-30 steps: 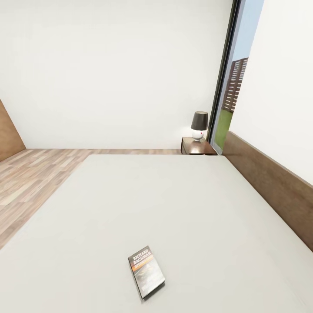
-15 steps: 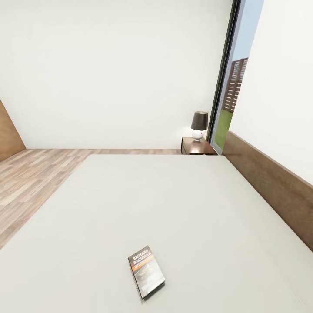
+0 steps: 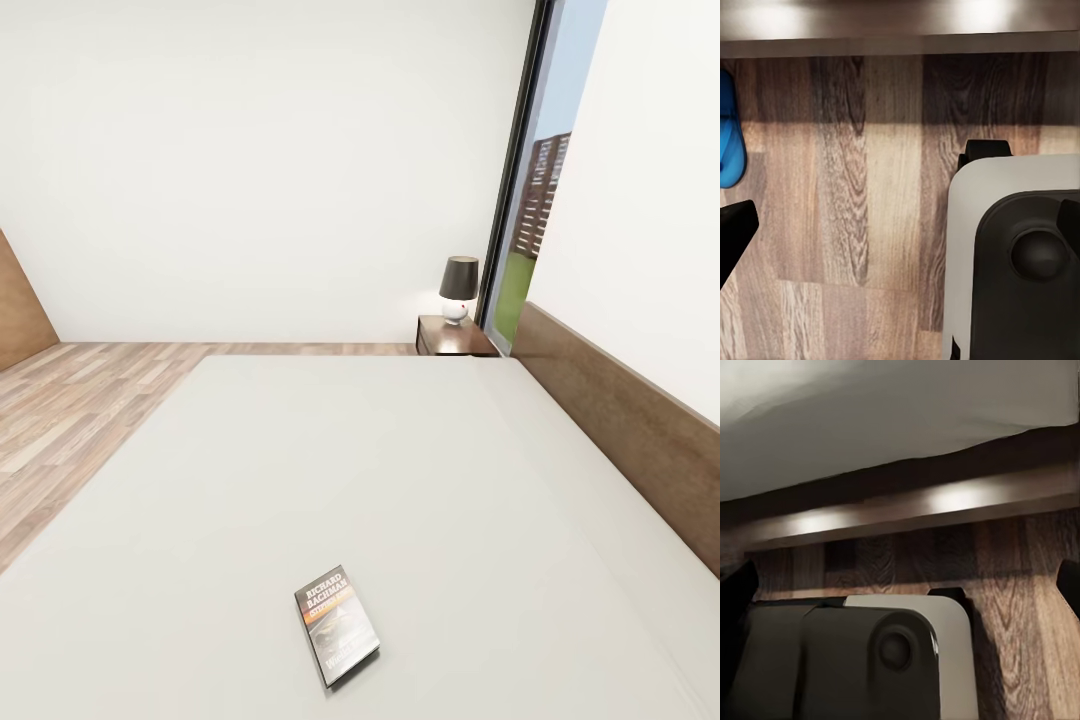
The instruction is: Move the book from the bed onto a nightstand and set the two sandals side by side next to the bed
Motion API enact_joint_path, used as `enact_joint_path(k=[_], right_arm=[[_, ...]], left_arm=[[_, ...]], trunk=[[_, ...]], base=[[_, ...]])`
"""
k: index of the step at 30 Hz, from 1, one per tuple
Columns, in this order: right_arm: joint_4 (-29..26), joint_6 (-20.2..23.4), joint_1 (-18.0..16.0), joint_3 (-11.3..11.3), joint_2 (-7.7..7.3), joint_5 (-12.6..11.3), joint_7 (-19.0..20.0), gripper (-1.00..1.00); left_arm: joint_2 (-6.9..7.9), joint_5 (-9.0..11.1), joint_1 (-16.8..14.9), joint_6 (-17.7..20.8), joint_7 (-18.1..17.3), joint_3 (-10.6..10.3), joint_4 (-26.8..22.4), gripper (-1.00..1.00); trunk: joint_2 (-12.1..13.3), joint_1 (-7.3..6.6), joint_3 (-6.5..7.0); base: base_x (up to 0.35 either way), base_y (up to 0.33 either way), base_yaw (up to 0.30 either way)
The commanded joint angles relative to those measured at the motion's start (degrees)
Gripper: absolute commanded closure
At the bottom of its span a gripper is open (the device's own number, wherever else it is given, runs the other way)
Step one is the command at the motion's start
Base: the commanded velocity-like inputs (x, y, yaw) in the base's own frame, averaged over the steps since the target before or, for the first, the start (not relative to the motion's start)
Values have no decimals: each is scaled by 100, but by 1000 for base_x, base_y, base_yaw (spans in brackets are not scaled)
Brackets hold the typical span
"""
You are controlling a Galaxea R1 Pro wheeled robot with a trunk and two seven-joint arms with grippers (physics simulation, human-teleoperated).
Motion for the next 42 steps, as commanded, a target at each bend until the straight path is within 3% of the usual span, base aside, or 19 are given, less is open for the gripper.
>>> enact_joint_path(k=[1,2,3,8,9,13,16,19,20,24,25,30,31,35,41,42], right_arm=[[-155,-22,45,-223,8,58,303,-100],[-295,-14,85,-402,12,56,562,-100],[-295,-14,85,-402,12,56,562,-100],[-921,10,199,-1257,36,51,1683,-100],[-921,10,199,-1257,36,51,1683,-100],[-1330,13,320,-1859,66,36,2586,-100],[-1669,15,435,-2317,102,-14,2586,-100],[-2068,37,500,-2607,219,-86,2586,-100],[-2068,37,500,-2607,219,-86,2586,-100],[-2720,175,540,-2788,495,-354,2586,-100],[-2720,175,540,-2788,495,-354,2586,-100],[-3800,580,558,-2865,916,-868,2586,-100],[-3800,580,558,-2865,916,-868,2586,-100],[-4708,1102,564,-2881,1226,-1250,2586,-100],[-5666,2057,567,-2847,1408,-1661,2586,-100],[-5666,2057,567,-2847,1408,-1661,2586,-100]], left_arm=[[0,28,-1,-12,15,-48,-1,-100],[0,28,-1,-12,15,-48,-1,-100],[0,28,-1,-12,15,-48,-1,-100],[1,28,-1,-12,15,-48,-1,-100],[1,28,-1,-12,15,-48,-1,-100],[1,29,-1,-13,15,-48,-1,-100],[1,29,-1,-13,15,-48,-1,-100],[1,28,-1,-13,15,-48,-1,-100],[1,28,-1,-13,15,-48,-1,-100],[1,27,-1,-13,15,-48,-1,-100],[1,27,-1,-13,15,-48,-1,-100],[1,29,-1,-13,15,-48,-1,-100],[1,29,-1,-13,15,-48,-1,-100],[1,28,-1,-13,15,-48,-1,-100],[1,24,-1,-13,15,-48,-1,-100],[1,24,-1,-13,15,-48,-1,-100]], trunk=[[-2,0,-4],[-2,0,-4],[-2,0,-4],[-2,0,-4],[-2,0,-4],[-2,0,-4],[-2,0,-4],[-2,0,-4],[-2,0,-4],[-2,0,-4],[-2,0,-4],[-2,0,-4],[-2,0,-4],[-2,0,-4],[-2,0,-4],[-2,0,-4]], base=[[0,0,0],[0,0,0],[0,0,0],[0,0,0],[0,0,0],[0,0,0],[0,0,0],[0,0,0],[0,0,0],[0,0,0],[0,0,0],[0,0,0],[0,0,0],[0,0,0],[0,0,0],[0,0,0]])
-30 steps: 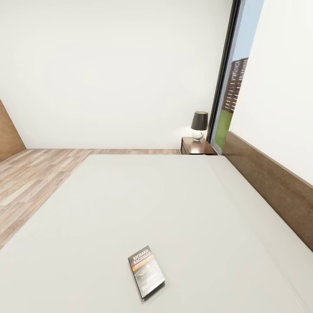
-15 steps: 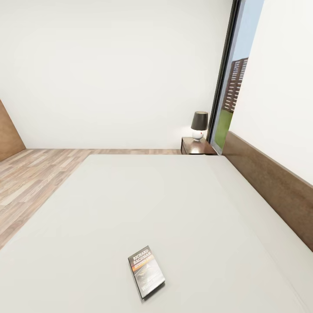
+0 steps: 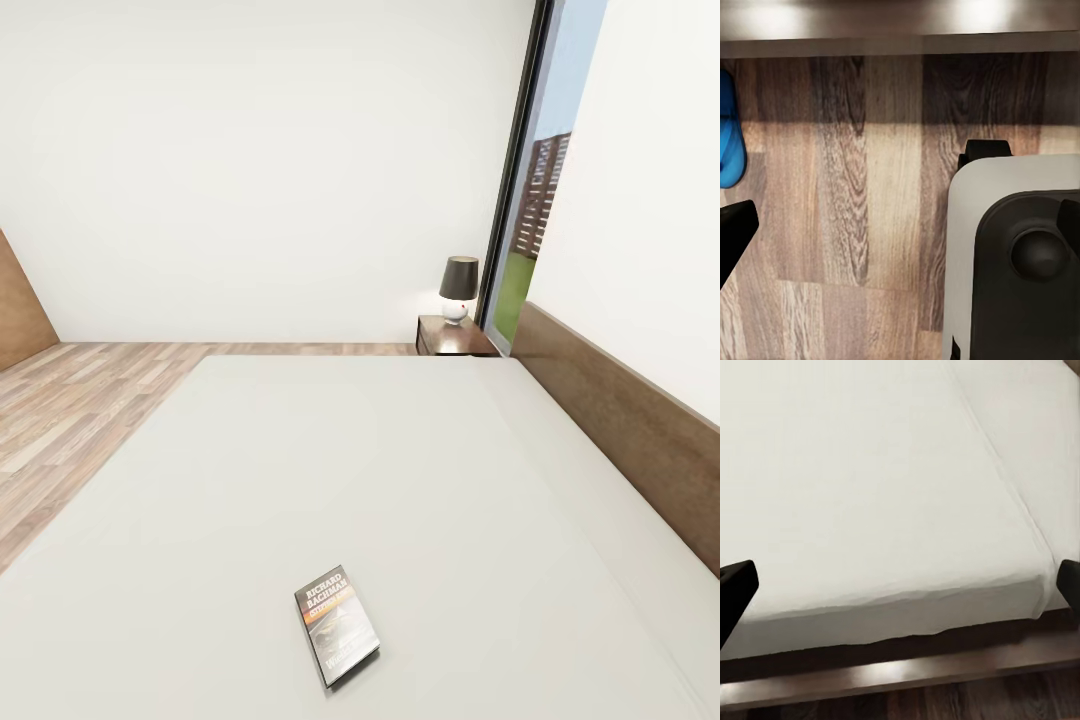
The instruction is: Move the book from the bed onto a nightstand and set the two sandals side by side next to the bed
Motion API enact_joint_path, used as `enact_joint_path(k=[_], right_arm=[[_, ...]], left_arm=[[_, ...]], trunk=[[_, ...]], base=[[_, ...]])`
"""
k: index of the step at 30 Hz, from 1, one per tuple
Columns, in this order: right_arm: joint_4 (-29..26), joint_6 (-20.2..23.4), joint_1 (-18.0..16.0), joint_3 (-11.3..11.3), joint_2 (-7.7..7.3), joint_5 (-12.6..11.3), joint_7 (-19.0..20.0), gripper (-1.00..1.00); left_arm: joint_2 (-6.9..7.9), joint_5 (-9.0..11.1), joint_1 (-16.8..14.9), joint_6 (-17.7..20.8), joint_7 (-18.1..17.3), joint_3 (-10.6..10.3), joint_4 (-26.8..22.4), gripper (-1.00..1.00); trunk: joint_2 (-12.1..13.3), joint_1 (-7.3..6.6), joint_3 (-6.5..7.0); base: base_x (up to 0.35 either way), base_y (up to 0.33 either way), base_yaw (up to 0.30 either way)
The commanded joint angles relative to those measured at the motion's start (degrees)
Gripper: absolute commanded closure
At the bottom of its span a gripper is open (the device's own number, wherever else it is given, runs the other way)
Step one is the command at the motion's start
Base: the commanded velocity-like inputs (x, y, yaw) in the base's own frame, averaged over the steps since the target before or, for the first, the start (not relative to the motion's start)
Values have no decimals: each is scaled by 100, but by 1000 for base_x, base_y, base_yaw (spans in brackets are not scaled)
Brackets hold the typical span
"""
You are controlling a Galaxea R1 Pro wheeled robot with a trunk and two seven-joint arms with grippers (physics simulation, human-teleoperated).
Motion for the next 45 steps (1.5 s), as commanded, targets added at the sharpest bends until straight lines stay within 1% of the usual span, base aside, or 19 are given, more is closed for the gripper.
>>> enact_joint_path(k=[1,4,8,12,16,17,21,22,26,32,36,38,39,42,43,45], right_arm=[[-121,191,-2,8,13,-19,15,-100],[-364,665,-7,47,17,-104,15,-100],[-516,1173,-44,86,-16,-148,15,-100],[-576,1429,-143,153,-94,-132,15,-100],[-593,1528,-364,354,-155,-63,15,-100],[-593,1528,-364,354,-155,-63,15,-100],[-580,1541,-508,543,-177,76,15,-100],[-580,1541,-508,543,-177,76,15,-100],[-564,1537,-567,681,-181,160,15,-100],[-492,1477,-593,723,-191,196,15,-100],[-401,1321,-594,720,-193,204,15,-100],[-229,1101,-580,661,-191,204,11,-100],[-229,1101,-580,661,-191,204,11,-100],[31,845,-563,412,-197,204,15,-100],[31,845,-563,412,-197,204,15,-100],[195,686,-557,187,-206,207,15,-100]], left_arm=[[0,28,-1,-13,15,-48,-1,-100],[0,30,-1,-13,15,-48,-1,-100],[0,31,-1,-13,15,-48,-1,-100],[0,31,-1,-13,15,-48,-1,-100],[0,31,-1,-13,15,-48,-1,-100],[0,31,-1,-13,15,-48,-1,-100],[0,32,-1,-13,15,-48,-1,-100],[0,32,-1,-13,15,-48,-1,-100],[0,32,-1,-13,15,-48,-1,-100],[0,31,-1,-13,15,-48,-1,-100],[0,30,-1,-13,15,-48,-1,-100],[4,31,-1,-35,15,-48,-1,-100],[4,31,-1,-35,15,-48,-1,-100],[6,30,-1,-94,15,-48,-1,-100],[6,30,-1,-94,15,-48,-1,-100],[7,31,-1,-122,15,-45,-1,-100]], trunk=[[-3,0,-4],[-3,0,-4],[-3,0,-4],[-3,0,-4],[-3,0,-4],[-3,0,-4],[-3,0,-4],[-3,0,-4],[-3,0,-4],[-3,0,-4],[-3,0,-4],[-3,0,-4],[-3,0,-4],[-3,0,-4],[-3,0,-4],[-3,0,-4]], base=[[0,0,0],[0,0,0],[0,0,0],[0,0,0],[0,0,0],[0,0,0],[0,0,0],[0,0,0],[0,0,0],[0,0,0],[0,0,0],[0,0,0],[0,0,0],[0,0,0],[0,0,0],[0,0,0]])
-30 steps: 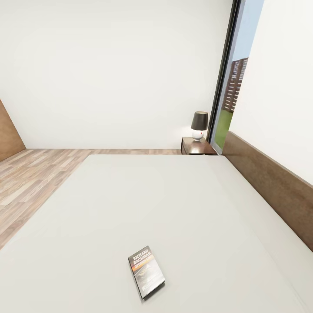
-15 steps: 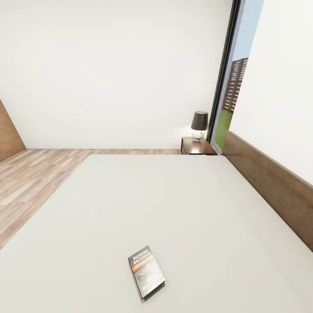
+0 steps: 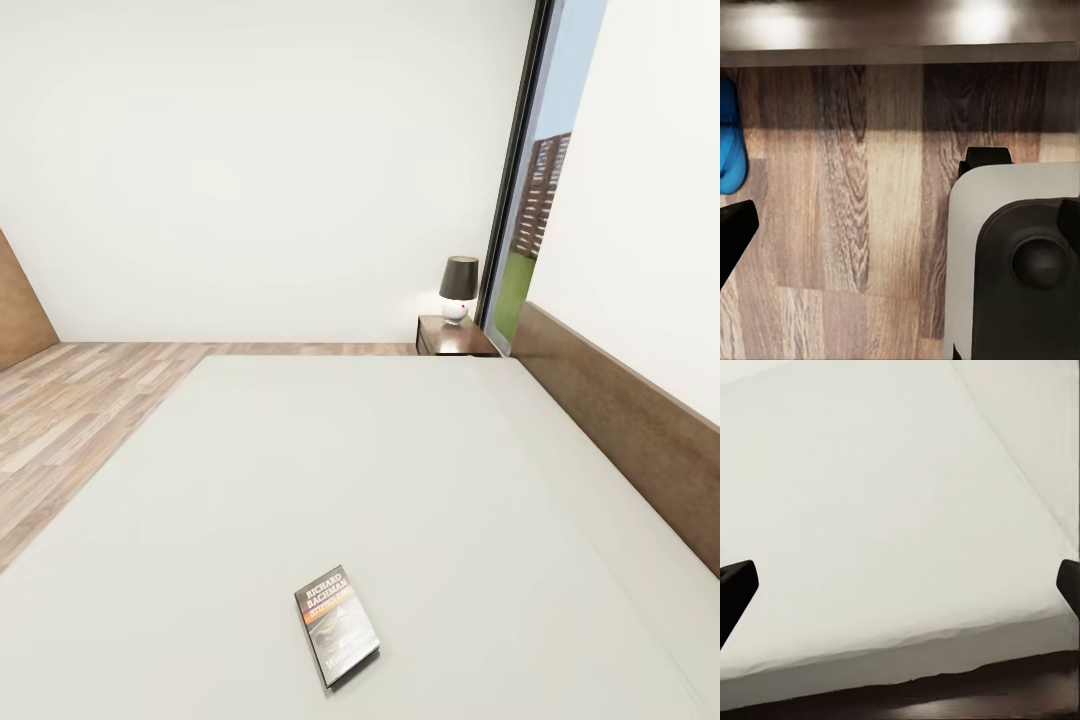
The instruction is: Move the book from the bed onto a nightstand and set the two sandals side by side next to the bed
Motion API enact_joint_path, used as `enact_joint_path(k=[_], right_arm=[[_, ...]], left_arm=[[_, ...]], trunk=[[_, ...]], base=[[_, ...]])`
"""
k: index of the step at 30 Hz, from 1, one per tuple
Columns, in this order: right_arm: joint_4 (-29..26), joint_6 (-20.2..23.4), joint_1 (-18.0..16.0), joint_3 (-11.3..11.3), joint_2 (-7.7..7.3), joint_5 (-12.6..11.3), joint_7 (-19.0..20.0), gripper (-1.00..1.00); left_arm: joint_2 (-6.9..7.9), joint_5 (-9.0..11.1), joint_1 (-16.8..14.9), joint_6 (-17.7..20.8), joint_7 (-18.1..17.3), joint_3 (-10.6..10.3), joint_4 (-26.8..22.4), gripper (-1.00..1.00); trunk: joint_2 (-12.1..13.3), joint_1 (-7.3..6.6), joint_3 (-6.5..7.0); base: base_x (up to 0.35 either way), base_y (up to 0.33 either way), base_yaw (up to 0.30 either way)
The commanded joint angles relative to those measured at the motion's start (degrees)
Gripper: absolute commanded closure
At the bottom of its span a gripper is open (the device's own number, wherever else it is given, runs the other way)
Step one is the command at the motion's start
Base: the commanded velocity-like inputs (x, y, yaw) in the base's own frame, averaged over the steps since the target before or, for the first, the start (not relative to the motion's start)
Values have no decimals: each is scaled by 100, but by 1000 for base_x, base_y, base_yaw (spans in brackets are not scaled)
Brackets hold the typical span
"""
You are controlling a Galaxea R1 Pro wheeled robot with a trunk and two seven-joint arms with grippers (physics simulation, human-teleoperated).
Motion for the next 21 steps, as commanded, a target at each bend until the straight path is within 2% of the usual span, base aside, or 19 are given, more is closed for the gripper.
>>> enact_joint_path(k=[1,3,8,18,21], right_arm=[[56,-5,-1,-110,-6,26,22,-100],[149,-95,3,-262,-23,31,22,-100],[267,-189,6,-419,-46,37,22,-100],[467,-259,7,-487,-64,62,22,-100],[489,-265,3,-492,-67,126,9,-100]], left_arm=[[1,27,-1,-25,15,-45,-1,-100],[1,27,-1,-41,15,-36,-1,-100],[2,28,-1,-74,15,-23,-1,-100],[15,56,-1,-159,15,14,10,-100],[60,75,-1,-203,15,27,28,-100]], trunk=[[-2,0,-4],[-2,0,-4],[-2,0,-4],[-2,0,-4],[-2,0,-4]], base=[[0,0,0],[0,0,0],[0,0,0],[0,0,0],[0,0,0]])
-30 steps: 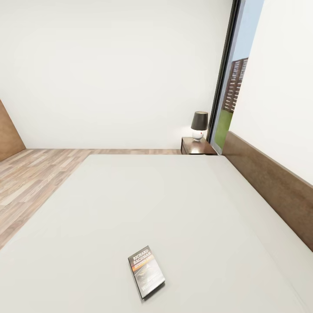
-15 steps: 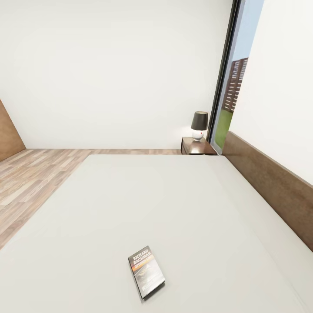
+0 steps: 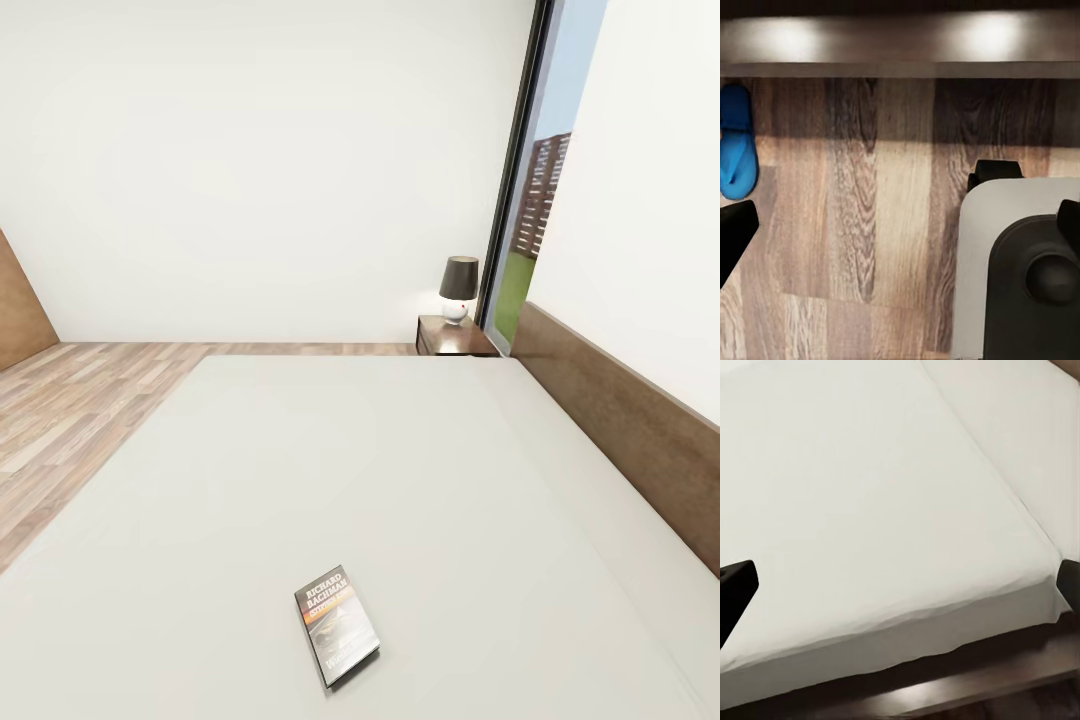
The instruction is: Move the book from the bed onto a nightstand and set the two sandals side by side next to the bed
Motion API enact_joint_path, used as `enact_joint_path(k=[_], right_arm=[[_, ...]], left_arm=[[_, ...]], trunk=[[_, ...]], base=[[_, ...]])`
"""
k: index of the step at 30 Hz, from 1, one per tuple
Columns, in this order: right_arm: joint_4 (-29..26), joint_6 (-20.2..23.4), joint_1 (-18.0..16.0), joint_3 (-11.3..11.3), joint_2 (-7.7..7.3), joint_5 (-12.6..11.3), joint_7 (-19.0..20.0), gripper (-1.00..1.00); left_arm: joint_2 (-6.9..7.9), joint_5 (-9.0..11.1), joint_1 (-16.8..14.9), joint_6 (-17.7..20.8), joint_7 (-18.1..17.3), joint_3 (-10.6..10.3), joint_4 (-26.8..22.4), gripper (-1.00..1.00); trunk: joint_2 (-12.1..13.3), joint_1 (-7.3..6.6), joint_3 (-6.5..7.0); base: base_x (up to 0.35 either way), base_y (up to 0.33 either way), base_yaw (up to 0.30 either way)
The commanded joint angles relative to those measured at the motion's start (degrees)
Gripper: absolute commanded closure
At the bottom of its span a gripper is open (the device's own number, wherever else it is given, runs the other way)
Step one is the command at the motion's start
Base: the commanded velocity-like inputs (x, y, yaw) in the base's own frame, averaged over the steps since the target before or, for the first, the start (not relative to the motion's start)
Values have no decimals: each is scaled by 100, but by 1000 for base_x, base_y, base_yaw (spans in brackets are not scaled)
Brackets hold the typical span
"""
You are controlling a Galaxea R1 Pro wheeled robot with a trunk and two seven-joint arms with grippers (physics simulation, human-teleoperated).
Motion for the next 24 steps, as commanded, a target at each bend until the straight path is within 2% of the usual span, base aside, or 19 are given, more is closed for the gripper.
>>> enact_joint_path(k=[1,5,6,8,11,12,15,17,20,24], right_arm=[[-5,48,-3,-6,1,71,14,-100],[11,36,-12,-10,-6,319,-5,-100],[11,36,-12,-10,-6,319,-5,-100],[22,-22,-21,-13,-11,425,-12,-100],[95,-210,-36,-14,-15,526,-70,-100],[95,-210,-36,-14,-15,526,-70,-100],[236,-367,-47,0,-17,580,-234,-100],[359,-431,-53,86,-21,601,-391,-100],[512,-492,-56,364,-32,623,-634,-100],[646,-538,-58,743,-68,637,-935,-100]], left_arm=[[46,34,-2,-44,17,-47,7,-100],[402,223,17,-179,40,-38,22,-100],[402,223,17,-179,40,-38,22,-100],[626,477,113,-221,66,-36,27,-100],[964,1088,380,-265,137,-34,31,-100],[964,1088,380,-265,137,-34,31,-100],[1317,1887,711,-293,300,-30,33,-100],[1575,2445,943,-303,421,-29,33,-100],[2029,3252,1254,-309,543,-29,34,-100],[2735,4213,1478,-287,713,-29,34,-100]], trunk=[[-3,0,-4],[-3,0,-4],[-3,0,-4],[-3,0,-4],[-3,0,-4],[-3,0,-4],[-3,0,-4],[-3,0,-4],[-3,0,-4],[-3,0,-4]], base=[[0,0,0],[0,0,0],[0,0,0],[0,0,0],[0,0,0],[0,0,0],[0,0,0],[0,0,0],[0,0,0],[0,0,0]])
